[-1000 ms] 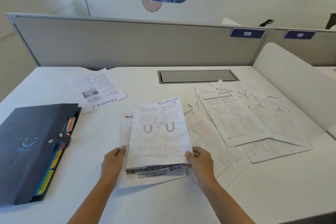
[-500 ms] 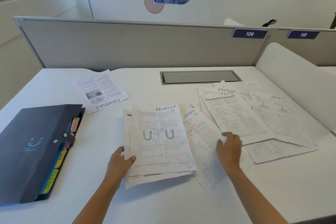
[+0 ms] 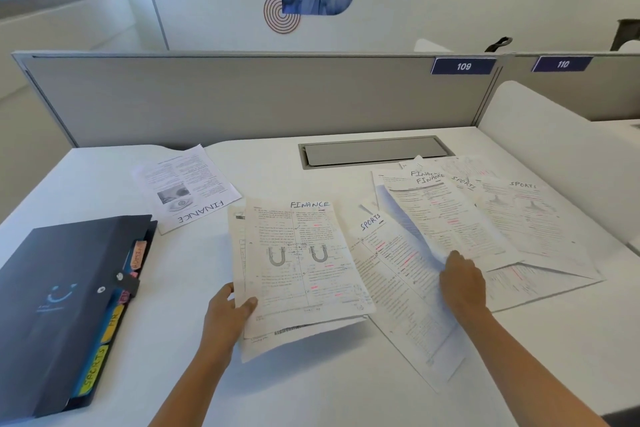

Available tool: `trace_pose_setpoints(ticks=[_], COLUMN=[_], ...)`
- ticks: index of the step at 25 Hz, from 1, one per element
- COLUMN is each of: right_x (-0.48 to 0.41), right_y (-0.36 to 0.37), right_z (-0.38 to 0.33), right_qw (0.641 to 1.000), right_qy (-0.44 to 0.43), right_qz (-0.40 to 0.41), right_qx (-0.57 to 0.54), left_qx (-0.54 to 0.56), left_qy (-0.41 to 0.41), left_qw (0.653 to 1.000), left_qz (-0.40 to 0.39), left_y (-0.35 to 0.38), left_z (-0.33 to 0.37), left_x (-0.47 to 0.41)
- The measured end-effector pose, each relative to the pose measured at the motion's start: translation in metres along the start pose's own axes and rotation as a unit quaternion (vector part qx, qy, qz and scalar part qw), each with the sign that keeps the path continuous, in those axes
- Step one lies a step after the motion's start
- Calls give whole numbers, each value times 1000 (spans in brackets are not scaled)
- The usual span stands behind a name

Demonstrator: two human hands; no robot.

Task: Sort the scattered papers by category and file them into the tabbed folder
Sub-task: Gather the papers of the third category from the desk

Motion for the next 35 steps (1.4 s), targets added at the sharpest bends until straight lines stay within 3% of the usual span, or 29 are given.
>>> trace_pose_setpoints(ticks=[4,6,9,13,18,21,25,29,32,35], right_x=[16,26,55,93,120,135,119,51,-13,-65], right_y=[-12,-12,-5,14,21,20,13,17,12,7], right_z=[-20,-38,-75,-123,-169,-178,-167,-127,-75,-31], right_qw=[994,980,950,922,903,882,883,935,971,994], right_qy=[-37,-102,-225,-338,-381,-397,-314,-134,5,94], right_qz=[77,134,151,59,-117,-174,-211,-56,-5,-34], right_qx=[-69,-107,-155,-182,-164,-183,-278,-322,-237,-39], left_qx=[-3,-8,-28,-73,-66,-51,-73,-93,-116,-120], left_qy=[-3,-6,-8,-3,-43,-90,-77,-54,-40,-44], left_qw=[1000,1000,999,997,997,994,993,993,992,992], left_qz=[-2,-6,-15,-18,-13,-35,-47,-49,-35,-19], left_y=[1,2,4,9,11,13,15,10,4,5], left_z=[1,1,0,3,2,-2,12,8,4,-1], left_x=[-5,-5,-6,-5,-15,-25,-15,-14,-18,-22])
Point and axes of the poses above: each hand's wrist, its own x-axis away from the middle knuckle, its own y-axis out of the palm, z = x × y, the point moved 2 cm from there along -x, towards the middle knuckle, and after that the axes turned 7 degrees about -x, right-handed, at the moved point
